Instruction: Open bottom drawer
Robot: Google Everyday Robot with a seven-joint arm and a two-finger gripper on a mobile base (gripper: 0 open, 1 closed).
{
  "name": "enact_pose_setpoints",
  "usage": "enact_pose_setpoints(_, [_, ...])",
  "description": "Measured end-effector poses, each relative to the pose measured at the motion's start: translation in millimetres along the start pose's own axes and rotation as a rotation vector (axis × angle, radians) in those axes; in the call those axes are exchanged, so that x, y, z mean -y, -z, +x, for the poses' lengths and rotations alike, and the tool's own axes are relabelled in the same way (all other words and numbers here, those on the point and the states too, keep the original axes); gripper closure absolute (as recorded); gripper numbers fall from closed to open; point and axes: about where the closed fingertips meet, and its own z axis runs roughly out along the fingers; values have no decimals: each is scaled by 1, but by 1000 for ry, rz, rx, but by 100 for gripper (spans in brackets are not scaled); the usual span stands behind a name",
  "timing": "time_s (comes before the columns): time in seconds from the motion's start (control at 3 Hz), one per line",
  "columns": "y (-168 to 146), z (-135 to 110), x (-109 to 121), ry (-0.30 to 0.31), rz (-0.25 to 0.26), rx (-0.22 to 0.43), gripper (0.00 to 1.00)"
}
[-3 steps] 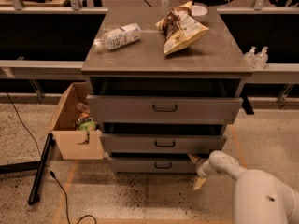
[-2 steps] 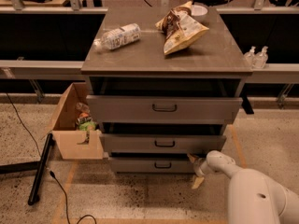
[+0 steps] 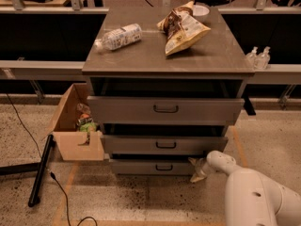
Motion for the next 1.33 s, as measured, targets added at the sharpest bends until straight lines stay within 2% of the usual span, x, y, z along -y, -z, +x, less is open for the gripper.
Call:
enact_pose_setpoints(0.33, [32,16,-25,-9,-85,-54,72])
enact_pose_setpoints(0.67, [66,22,-54,-37,-163,-109,93])
enact_pose_setpoints(1.0, [87,22,-69,-57,-200,-136,94])
enact_pose_setpoints(1.33, [87,22,-69,-57,-200,-136,69])
